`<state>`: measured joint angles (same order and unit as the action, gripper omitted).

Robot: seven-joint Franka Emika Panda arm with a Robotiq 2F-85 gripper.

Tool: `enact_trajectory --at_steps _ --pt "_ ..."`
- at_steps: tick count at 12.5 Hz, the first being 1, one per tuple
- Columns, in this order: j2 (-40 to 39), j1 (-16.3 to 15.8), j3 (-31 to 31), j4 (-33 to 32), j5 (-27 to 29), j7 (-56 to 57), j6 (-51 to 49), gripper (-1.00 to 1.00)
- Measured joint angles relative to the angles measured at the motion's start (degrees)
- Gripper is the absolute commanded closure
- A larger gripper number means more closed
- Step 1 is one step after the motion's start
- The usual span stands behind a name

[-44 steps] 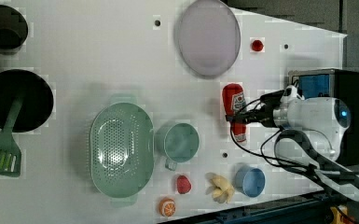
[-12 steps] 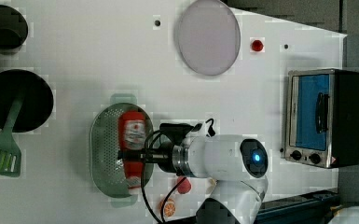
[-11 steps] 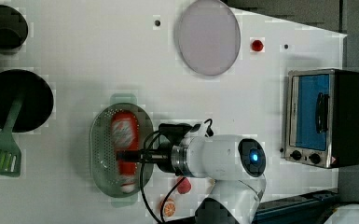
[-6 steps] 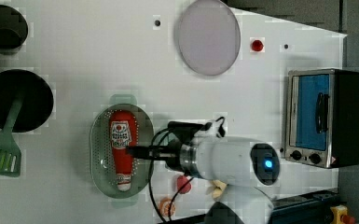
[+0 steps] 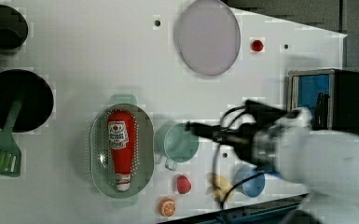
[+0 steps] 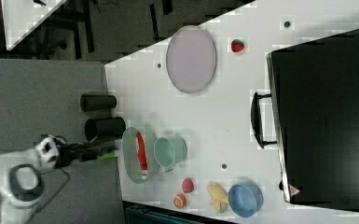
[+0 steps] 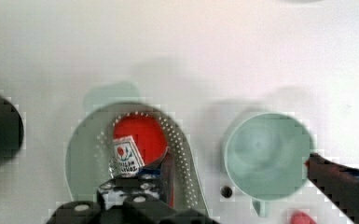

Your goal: Pick Ketchup from the table and place it in strainer.

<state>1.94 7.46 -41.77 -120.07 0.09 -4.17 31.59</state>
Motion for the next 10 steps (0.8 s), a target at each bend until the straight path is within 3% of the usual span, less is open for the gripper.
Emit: enact_trajectory --at_steps 3,6,10 --pt "3.7 2.9 4.4 6.0 2.6 0.0 -10.3 -1.0" --pt "5.8 3.2 15.4 7.7 3.9 2.1 -16.4 -1.0" --pt "5.8 5.6 30.9 8.4 3.8 4.8 -17.1 -1.0"
